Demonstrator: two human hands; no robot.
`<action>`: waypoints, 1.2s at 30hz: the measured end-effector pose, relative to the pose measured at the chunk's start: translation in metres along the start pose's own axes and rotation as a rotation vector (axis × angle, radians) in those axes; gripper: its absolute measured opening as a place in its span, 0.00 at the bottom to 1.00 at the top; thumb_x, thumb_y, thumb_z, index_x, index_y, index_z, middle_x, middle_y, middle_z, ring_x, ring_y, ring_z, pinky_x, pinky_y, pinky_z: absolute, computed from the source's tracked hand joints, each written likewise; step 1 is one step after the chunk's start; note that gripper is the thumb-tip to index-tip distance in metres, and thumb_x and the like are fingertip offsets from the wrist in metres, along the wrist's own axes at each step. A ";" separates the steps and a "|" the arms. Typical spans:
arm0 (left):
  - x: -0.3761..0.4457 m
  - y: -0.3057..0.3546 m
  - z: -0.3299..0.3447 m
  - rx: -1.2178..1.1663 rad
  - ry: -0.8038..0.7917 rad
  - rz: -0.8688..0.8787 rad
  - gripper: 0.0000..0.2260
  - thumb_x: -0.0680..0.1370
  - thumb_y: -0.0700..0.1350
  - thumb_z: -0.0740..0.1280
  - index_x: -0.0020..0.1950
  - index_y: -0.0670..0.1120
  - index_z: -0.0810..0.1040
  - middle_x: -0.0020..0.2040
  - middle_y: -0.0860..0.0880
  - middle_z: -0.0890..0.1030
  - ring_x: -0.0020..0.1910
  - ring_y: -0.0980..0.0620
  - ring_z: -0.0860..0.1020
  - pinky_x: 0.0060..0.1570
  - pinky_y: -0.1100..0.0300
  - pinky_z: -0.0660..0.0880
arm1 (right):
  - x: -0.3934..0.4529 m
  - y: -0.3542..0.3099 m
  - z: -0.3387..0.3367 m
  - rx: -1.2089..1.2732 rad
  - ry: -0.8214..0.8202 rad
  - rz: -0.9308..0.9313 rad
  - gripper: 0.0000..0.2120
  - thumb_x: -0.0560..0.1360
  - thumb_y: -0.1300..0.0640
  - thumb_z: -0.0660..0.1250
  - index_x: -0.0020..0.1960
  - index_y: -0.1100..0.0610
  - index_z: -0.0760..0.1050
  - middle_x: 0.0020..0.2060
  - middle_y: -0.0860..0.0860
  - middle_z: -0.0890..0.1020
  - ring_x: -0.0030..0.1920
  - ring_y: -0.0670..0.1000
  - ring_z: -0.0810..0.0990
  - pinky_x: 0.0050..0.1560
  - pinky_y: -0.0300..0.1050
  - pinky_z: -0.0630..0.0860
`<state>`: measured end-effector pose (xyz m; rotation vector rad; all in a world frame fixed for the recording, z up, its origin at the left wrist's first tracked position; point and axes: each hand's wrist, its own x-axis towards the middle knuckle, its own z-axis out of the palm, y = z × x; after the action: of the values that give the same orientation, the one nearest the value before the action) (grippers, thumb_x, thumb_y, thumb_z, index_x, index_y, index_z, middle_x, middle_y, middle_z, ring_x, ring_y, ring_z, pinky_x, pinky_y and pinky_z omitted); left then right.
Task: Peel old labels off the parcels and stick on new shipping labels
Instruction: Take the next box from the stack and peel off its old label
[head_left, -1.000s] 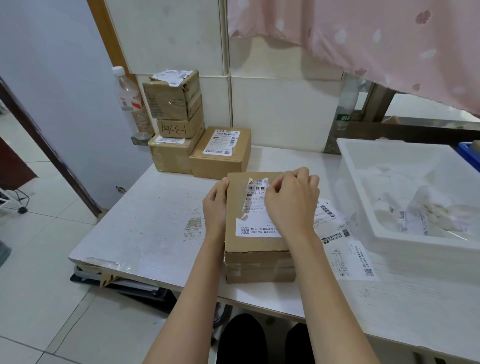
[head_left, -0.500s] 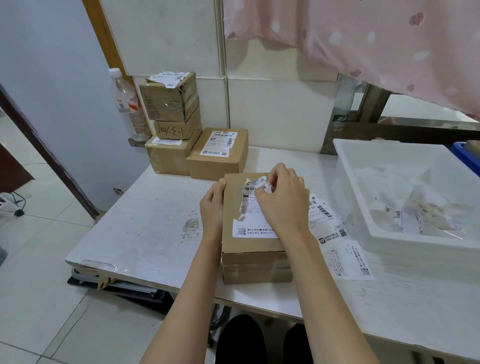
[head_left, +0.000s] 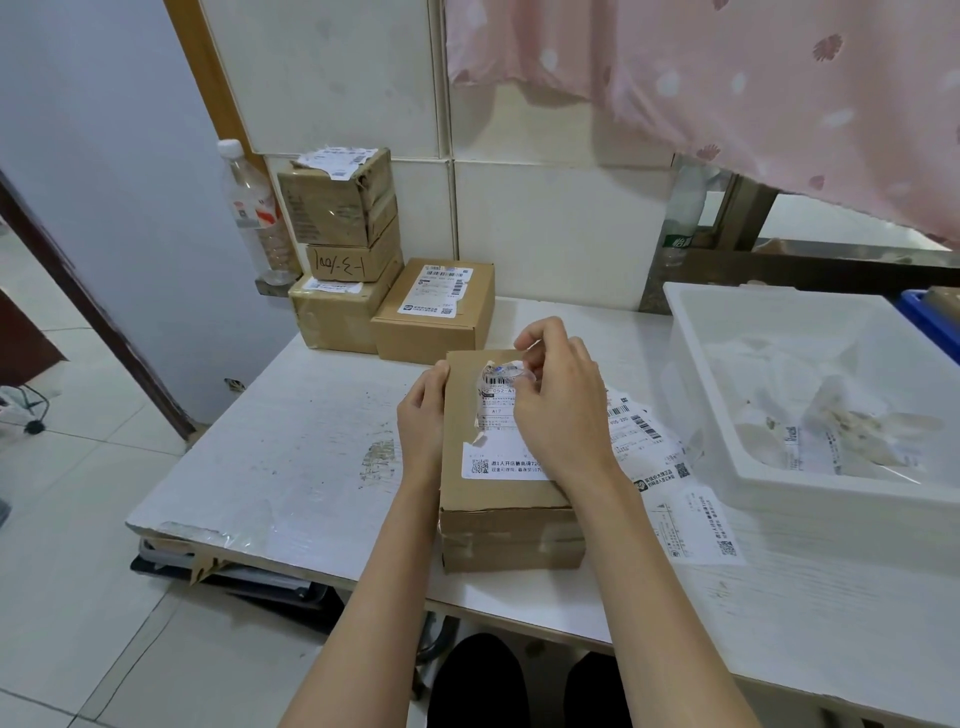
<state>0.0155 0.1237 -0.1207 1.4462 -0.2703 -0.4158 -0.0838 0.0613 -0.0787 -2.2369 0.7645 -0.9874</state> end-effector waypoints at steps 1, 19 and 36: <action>0.000 0.000 0.000 -0.001 -0.001 -0.004 0.16 0.82 0.48 0.62 0.35 0.48 0.74 0.22 0.58 0.70 0.25 0.60 0.68 0.31 0.61 0.66 | 0.000 0.001 0.001 0.019 0.007 0.017 0.14 0.74 0.69 0.62 0.54 0.54 0.69 0.39 0.42 0.70 0.48 0.51 0.73 0.53 0.51 0.72; 0.004 -0.005 -0.001 -0.006 -0.011 0.061 0.17 0.82 0.44 0.62 0.33 0.46 0.69 0.23 0.58 0.67 0.24 0.60 0.63 0.25 0.68 0.61 | 0.000 0.004 0.002 -0.195 0.053 0.181 0.17 0.73 0.62 0.63 0.61 0.54 0.75 0.43 0.50 0.82 0.57 0.52 0.70 0.61 0.48 0.63; 0.006 -0.008 -0.001 0.060 -0.037 0.114 0.12 0.84 0.46 0.58 0.42 0.56 0.72 0.40 0.61 0.73 0.30 0.75 0.73 0.36 0.78 0.69 | 0.001 0.005 0.004 -0.100 0.120 0.240 0.10 0.77 0.48 0.64 0.55 0.52 0.74 0.43 0.44 0.78 0.53 0.51 0.70 0.52 0.45 0.61</action>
<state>0.0208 0.1213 -0.1289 1.4746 -0.3958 -0.3440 -0.0816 0.0590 -0.0839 -2.1204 1.1292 -0.9907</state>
